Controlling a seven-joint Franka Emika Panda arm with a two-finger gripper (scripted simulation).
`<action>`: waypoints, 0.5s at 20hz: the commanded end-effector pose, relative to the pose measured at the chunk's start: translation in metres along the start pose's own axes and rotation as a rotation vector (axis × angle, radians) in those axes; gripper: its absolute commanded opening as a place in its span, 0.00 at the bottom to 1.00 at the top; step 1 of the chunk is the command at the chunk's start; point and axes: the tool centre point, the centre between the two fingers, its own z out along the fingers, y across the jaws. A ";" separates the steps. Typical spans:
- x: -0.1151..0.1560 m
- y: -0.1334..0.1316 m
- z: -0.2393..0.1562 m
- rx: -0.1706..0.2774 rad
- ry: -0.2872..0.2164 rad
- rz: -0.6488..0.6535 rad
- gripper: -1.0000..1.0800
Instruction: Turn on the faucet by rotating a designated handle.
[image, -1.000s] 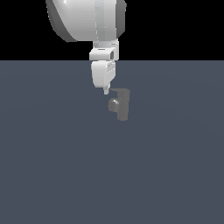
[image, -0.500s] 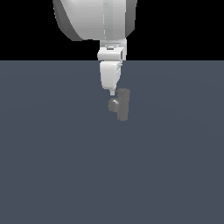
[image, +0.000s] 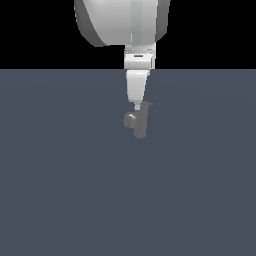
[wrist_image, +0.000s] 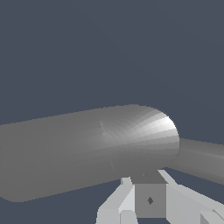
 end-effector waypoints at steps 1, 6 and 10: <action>0.018 -0.006 0.000 0.002 0.003 0.017 0.00; 0.041 -0.016 0.000 0.001 0.006 0.027 0.00; 0.059 -0.024 0.000 0.001 0.008 0.035 0.00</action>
